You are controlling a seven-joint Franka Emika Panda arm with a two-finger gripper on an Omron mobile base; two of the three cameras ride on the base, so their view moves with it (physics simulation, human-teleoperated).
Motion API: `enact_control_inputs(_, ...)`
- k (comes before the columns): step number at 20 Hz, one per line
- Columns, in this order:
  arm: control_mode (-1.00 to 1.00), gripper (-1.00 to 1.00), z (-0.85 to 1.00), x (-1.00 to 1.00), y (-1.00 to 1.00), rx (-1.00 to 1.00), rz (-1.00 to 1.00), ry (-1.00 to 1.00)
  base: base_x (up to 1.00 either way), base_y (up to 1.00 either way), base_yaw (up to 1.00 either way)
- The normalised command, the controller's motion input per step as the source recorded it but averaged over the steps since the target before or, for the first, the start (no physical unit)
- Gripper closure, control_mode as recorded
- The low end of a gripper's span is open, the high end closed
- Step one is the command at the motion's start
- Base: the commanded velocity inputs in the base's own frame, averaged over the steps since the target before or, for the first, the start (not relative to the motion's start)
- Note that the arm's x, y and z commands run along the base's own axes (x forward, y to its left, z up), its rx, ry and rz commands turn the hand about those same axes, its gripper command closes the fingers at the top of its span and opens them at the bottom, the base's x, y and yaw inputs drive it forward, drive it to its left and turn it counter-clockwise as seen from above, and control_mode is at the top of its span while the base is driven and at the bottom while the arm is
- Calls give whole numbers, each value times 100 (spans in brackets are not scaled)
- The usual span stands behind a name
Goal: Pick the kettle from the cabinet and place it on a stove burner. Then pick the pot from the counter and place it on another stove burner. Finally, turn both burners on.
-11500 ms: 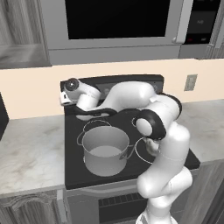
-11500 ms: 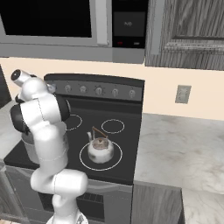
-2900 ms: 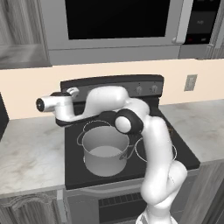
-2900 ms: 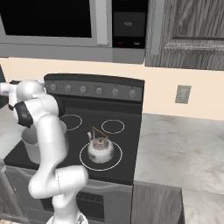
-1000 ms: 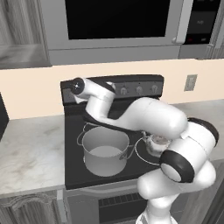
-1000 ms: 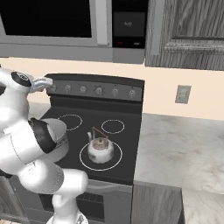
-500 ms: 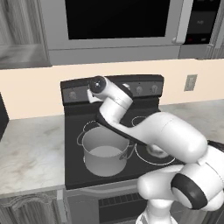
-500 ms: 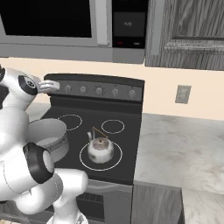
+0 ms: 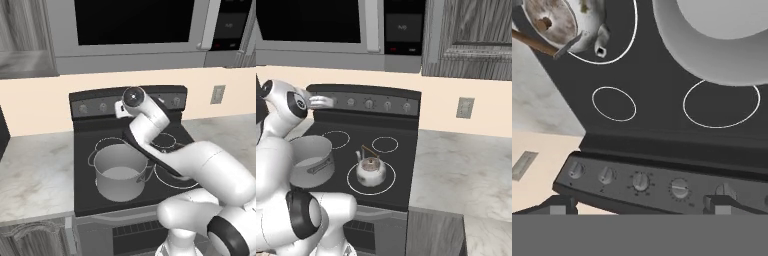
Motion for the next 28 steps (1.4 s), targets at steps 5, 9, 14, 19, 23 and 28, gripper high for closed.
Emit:
enact_control_inputs(5, -100, -100, 9, -2, -32, 4, 0, 0, 0, 0, 0)
enact_control_inputs(9, -100, -100, 13, 0, -30, 3, 0, 1, 0, 0, 0)
enact_control_inputs(14, -100, -100, 5, 0, -32, 3, 0, 2, 0, 0, 0)
enact_control_inputs(19, -100, -100, -3, 2, -32, 3, 0, 3, 0, 0, 0)
enact_control_inputs(23, -100, -100, -15, 5, -30, 7, 0, 0, 0, 0, 0)
enact_control_inputs(28, -100, -100, -7, 5, -34, 7, 0, 0, 0, 0, 0)
